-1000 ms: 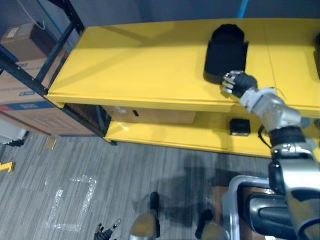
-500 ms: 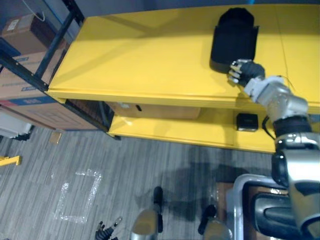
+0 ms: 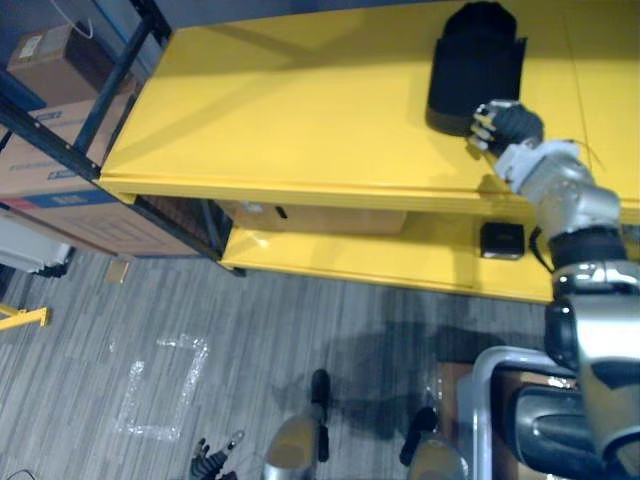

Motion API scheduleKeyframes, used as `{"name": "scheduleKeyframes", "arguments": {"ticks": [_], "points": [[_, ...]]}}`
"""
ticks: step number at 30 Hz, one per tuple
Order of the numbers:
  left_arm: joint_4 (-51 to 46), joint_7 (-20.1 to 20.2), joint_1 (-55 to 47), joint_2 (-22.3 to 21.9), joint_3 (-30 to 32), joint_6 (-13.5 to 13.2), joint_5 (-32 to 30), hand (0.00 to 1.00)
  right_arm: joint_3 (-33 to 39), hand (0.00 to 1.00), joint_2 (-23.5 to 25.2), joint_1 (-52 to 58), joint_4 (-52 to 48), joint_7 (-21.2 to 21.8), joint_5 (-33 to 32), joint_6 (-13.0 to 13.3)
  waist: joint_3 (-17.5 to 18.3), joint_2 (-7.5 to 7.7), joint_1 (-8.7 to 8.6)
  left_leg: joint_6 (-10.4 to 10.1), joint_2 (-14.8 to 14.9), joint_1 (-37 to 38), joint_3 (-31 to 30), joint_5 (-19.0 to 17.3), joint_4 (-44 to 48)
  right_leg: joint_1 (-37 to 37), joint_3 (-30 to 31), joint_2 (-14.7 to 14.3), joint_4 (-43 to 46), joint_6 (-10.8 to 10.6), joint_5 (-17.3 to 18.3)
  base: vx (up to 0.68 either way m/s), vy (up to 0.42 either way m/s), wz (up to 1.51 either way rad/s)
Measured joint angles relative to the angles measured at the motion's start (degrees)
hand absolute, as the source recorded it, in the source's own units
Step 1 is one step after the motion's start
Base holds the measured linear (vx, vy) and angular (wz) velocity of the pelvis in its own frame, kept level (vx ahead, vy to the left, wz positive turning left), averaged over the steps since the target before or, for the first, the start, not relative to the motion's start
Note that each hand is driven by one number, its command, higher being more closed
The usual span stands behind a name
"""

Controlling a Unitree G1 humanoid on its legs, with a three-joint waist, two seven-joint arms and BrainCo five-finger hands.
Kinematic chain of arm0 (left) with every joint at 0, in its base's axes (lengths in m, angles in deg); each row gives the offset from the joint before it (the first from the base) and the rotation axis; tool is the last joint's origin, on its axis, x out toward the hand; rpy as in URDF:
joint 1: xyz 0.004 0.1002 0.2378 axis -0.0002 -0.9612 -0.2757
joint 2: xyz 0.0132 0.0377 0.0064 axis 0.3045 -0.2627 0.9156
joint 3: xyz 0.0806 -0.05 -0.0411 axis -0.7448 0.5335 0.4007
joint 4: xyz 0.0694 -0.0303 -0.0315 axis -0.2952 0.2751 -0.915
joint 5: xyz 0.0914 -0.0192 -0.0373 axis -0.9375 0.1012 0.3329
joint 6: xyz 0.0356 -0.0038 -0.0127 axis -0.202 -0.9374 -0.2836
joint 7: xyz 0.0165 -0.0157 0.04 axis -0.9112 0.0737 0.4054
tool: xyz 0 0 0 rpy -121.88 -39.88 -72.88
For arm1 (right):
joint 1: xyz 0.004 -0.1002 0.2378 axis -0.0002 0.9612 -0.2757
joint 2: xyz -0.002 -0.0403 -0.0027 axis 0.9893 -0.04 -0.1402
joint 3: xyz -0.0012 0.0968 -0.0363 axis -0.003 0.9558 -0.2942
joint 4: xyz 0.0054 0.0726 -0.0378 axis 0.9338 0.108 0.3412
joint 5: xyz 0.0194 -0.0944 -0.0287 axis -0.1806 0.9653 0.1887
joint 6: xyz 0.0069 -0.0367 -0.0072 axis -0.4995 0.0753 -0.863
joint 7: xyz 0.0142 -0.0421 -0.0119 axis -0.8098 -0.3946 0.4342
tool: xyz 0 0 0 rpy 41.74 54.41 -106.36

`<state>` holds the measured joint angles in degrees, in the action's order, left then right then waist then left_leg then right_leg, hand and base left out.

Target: Walk over and take plastic housings, then place them on the shelf

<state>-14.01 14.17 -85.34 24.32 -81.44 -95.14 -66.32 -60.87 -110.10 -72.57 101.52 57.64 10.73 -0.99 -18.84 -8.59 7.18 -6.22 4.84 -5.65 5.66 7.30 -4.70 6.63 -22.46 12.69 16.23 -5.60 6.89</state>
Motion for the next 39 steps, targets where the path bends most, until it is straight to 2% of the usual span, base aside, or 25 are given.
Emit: {"name": "scheduleKeyframes", "arguments": {"ticks": [2,4,6,9,10,11,12,14,15,17,18,19,21,25,29,34,39], "points": [[0.0,0.0,0.2,0.0,0.4,0.0,0.0,0.0,1.4,0.0,-0.9,4.2,-9.3,-0.2,2.0,3.2,0.1,0.61,-0.33,0.2,0.1,1.0,0.2,-0.3,0.0,-1.4,-0.1,-0.2,-0.7,-0.1,-0.1,0.01,-0.009,-0.02],[0.0,0.0,0.1,0.1,1.3,0.1,-0.1,0.0,3.1,0.0,-0.7,11.2,-19.8,-1.1,2.0,4.5,0.7,2.16,-0.89,0.1,0.4,2.3,0.5,-0.8,0.0,-3.1,-0.1,-0.7,-2.1,-0.3,-0.2,0.04,-0.026,-0.07],[0.4,-0.1,-0.2,0.2,3.1,0.4,-0.2,0.0,4.5,0.0,1.3,21.6,-30.3,-2.5,2.1,4.3,2.9,5.34,-2.19,-0.2,0.9,2.9,1.0,-1.3,0.0,-4.2,0.2,-1.8,-4.1,-0.3,-0.7,0.06,-0.044,-0.13],[1.3,-0.1,-0.3,1.6,3.5,1.8,-0.4,0.0,7.8,0.0,7.1,35.0,-39.8,-4.0,2.2,3.1,5.8,9.89,-4.96,-0.8,1.8,4.5,2.0,-1.9,0.0,-7.0,1.0,-3.6,-8.5,-0.1,-2.3,0.07,-0.044,-0.24],[2.0,-0.2,-0.3,2.3,3.6,2.2,-0.4,0.0,9.0,0.0,8.6,38.8,-42.7,-4.7,2.1,3.0,7.1,11.0,-5.42,-1.0,2.3,5.0,3.1,-2.3,0.0,-7.1,2.2,-4.3,-9.6,0.1,-2.9,0.05,-0.052,-0.4],[2.5,-0.2,-0.2,2.5,3.8,2.3,-0.4,0.0,9.8,0.0,9.3,40.4,-44.1,-4.9,2.1,3.0,7.7,11.29,-5.79,-1.2,2.5,5.2,3.3,-2.5,0.0,-7.3,2.6,-4.7,-10.2,0.2,-3.3,0.03,-0.045,-0.41],[2.6,-0.4,-0.1,2.4,5.4,2.3,-0.4,0.0,11.6,0.0,10.6,43.5,-47.0,-5.3,2.1,3.2,8.3,11.63,-6.89,-1.2,2.7,5.9,3.8,-2.7,0.0,-8.2,3.0,-5.1,-11.3,0.2,-3.7,0.0,-0.036,-0.32],[3.7,-1.1,0.0,2.5,6.4,2.1,-0.1,0.0,13.2,0.0,11.9,47.8,-50.0,-7.1,2.1,3.8,9.8,11.42,-8.08,-1.3,3.2,6.8,4.7,-3.0,0.0,-8.7,4.1,-5.7,-12.1,0.5,-4.2,-0.02,-0.026,-0.27],[4.6,-1.8,0.5,2.5,7.3,2.0,0.1,0.0,14.4,0.0,12.7,51.0,-50.7,-7.9,2.1,5.2,10.8,11.08,-8.71,-1.4,3.2,7.0,5.0,-3.0,0.0,-8.8,4.2,-5.9,-12.2,0.6,-4.3,-0.02,-0.011,-0.17],[4.7,-2.2,0.7,2.3,7.5,1.5,0.2,0.0,15.2,0.0,14.1,55.7,-50.0,-9.9,2.0,8.0,11.6,10.42,-8.89,-1.4,3.6,7.9,6.1,-3.1,-0.1,-8.8,5.4,-6.4,-12.1,0.8,-4.4,-0.05,-0.013,-0.23],[4.7,-2.3,0.7,2.2,7.4,1.0,0.3,0.0,16.1,0.0,15.7,58.6,-49.5,-10.4,1.9,9.5,12.1,9.8,-9.74,-1.4,3.7,7.8,6.1,-3.1,-0.3,-8.8,5.4,-6.5,-12.0,0.8,-4.4,-0.07,-0.021,-0.17],[4.7,-2.4,0.8,2.2,7.4,0.8,0.3,0.0,16.4,0.0,16.7,59.9,-49.1,-11.1,2.0,10.2,12.3,9.45,-9.89,-1.5,3.7,7.9,6.1,-3.1,-0.3,-8.8,5.5,-6.6,-12.0,0.9,-4.5,-0.06,-0.019,-0.08],[4.7,-3.6,0.9,2.2,7.5,-0.2,0.2,0.0,17.0,0.0,21.1,65.6,-46.1,-14.9,3.5,13.9,12.9,8.69,-9.94,-1.5,4.0,8.7,7.4,-3.0,-0.3,-8.8,6.6,-6.8,-12.1,0.9,-4.5,-0.06,-0.005,-0.22],[4.2,-4.6,0.5,1.5,7.9,-0.9,0.1,0.0,16.7,0.0,27.8,73.1,-40.9,-18.1,4.4,18.0,13.7,8.01,-10.2,-1.5,4.0,8.8,8.2,-3.1,-0.3,-8.8,7.1,-6.8,-12.3,0.7,-4.5,-0.05,0.007,-0.1],[1.8,-4.7,-1.3,-1.0,9.1,-1.3,0.0,0.0,14.7,0.0,33.5,78.5,-37.3,-21.7,7.4,21.9,14.0,7.99,-9.85,-1.4,4.3,9.8,10.2,-3.9,-0.3,-8.8,8.7,-6.7,-12.7,0.3,-4.9,-0.01,0.013,-0.22],[-0.1,-4.6,-2.3,-2.4,9.1,-1.1,-0.4,0.0,13.5,0.0,36.6,81.1,-36.8,-25.8,10.9,27.3,14.3,8.33,-9.47,-1.4,4.1,10.0,10.9,-4.5,-0.3,-9.3,8.8,-6.5,-13.3,0.1,-5.3,0.03,0.015,-0.02],[0.0,-4.6,-2.7,-2.5,9.1,0.1,-0.3,0.0,11.5,0.0,37.9,81.6,-36.7,-27.6,11.1,29.7,14.5,9.36,-8.45,-1.4,3.9,11.6,12.5,-5.6,-0.3,-10.8,9.3,-6.3,-14.4,0.3,-5.7,0.07,0.019,-0.1]]}}
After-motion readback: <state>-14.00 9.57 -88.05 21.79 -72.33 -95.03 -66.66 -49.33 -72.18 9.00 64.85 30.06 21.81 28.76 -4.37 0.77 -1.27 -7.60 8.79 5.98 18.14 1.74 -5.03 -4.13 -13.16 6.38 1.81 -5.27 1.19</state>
